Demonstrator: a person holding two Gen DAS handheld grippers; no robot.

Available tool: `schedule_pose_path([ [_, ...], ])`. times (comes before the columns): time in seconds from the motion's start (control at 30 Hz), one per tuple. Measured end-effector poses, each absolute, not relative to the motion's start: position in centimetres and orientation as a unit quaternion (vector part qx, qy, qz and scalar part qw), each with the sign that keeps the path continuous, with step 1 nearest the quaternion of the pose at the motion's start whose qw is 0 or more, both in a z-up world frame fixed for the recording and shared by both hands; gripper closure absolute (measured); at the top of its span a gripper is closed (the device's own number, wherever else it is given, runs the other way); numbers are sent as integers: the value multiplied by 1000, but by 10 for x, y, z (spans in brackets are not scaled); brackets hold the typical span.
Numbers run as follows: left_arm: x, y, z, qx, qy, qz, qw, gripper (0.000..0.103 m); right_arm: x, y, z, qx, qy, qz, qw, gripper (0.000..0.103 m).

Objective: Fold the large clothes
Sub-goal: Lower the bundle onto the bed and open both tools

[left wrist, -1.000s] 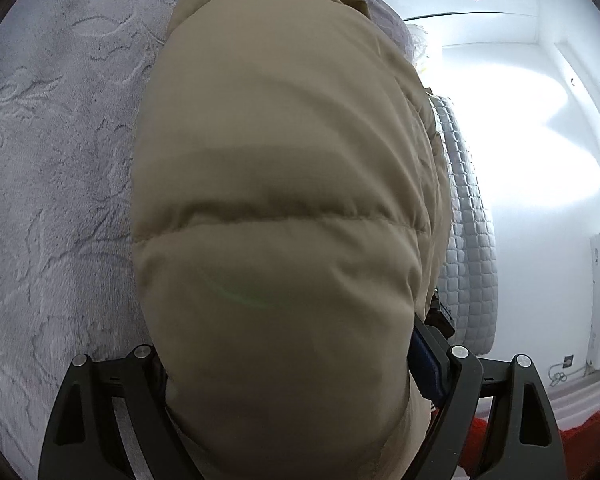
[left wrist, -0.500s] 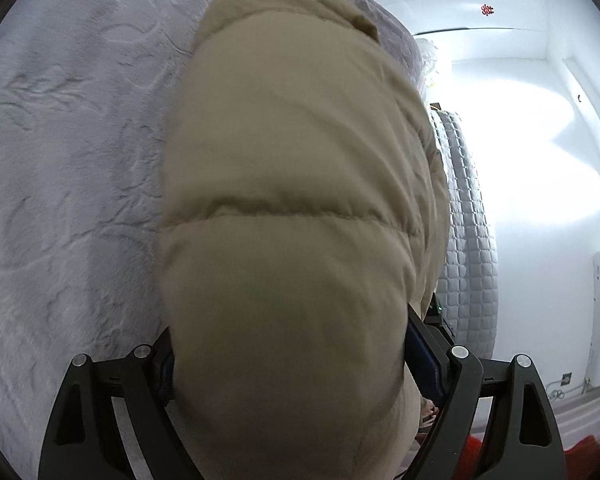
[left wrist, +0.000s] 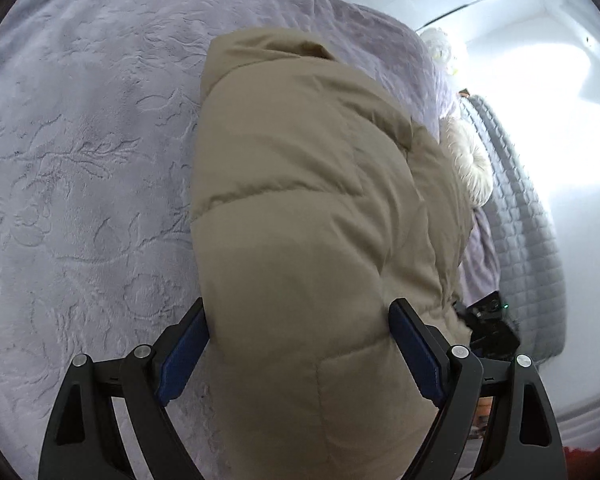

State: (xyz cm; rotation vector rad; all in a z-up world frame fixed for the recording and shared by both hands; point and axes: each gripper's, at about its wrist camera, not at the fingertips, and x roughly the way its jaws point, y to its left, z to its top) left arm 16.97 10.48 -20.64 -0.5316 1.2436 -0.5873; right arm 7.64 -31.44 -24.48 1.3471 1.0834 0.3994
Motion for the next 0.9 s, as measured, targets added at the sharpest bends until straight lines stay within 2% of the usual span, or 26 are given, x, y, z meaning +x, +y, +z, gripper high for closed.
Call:
schedule_pose_path([
  [0.2, 161, 102, -205, -231, 564, -243, 755, 15, 58, -322, -232, 578, 479, 159, 642, 48],
  [0.43, 149, 99, -175, -184, 545, -216, 789, 15, 39, -318, -180, 504, 491, 137, 697, 47],
  [0.5, 145, 101, -157, -157, 528, -204, 810, 15, 35, -310, -156, 465, 490, 130, 726, 54],
  [0.53, 145, 101, -150, -149, 521, -199, 816, 15, 35, -306, -149, 451, 491, 129, 734, 64],
  [0.57, 146, 101, -142, -143, 511, -198, 824, 18, 34, -299, -138, 426, 497, 126, 745, 69],
  [0.6, 147, 100, -133, -137, 503, -200, 829, 29, 35, -291, -130, 408, 502, 121, 753, 76],
  [0.63, 151, 99, -128, -132, 501, -199, 832, 32, 36, -283, -122, 390, 505, 118, 761, 79],
  [0.8, 185, 78, -123, -125, 495, -196, 837, 32, 40, -247, -110, 345, 504, 133, 781, 81],
  [0.9, 204, 45, -128, -103, 493, -202, 840, 32, 43, -228, -123, 305, 526, 126, 784, 81],
])
